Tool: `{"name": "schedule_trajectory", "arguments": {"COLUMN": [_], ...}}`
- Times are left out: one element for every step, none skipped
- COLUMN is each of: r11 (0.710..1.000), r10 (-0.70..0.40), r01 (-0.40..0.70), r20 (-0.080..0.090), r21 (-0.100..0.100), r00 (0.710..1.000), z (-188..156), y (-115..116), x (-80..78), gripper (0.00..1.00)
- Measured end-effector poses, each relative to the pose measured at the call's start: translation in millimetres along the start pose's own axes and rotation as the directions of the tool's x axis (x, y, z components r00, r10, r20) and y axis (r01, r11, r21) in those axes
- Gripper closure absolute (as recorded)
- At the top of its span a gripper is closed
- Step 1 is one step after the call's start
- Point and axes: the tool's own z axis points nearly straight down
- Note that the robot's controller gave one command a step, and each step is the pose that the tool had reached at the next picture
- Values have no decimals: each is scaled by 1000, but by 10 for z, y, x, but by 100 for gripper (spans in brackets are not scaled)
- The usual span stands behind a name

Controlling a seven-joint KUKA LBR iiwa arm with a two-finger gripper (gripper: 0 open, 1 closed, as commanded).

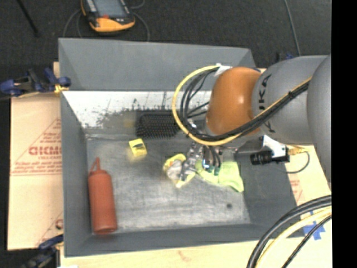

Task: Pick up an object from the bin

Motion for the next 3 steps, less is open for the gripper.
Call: {"name": "schedule_trajectory", "arguments": {"r11": [1000,1000,998], "r10": [-14,-15,-63], "r01": [14,15,63], "r20": [6,4,10], "r21": [-4,-3,-2], "r00": [1000,1000,998], "z": [-108,-95,441], "y": [311,321,175], "x": [-484,-482,-274], "gripper": [0,0,0]}}
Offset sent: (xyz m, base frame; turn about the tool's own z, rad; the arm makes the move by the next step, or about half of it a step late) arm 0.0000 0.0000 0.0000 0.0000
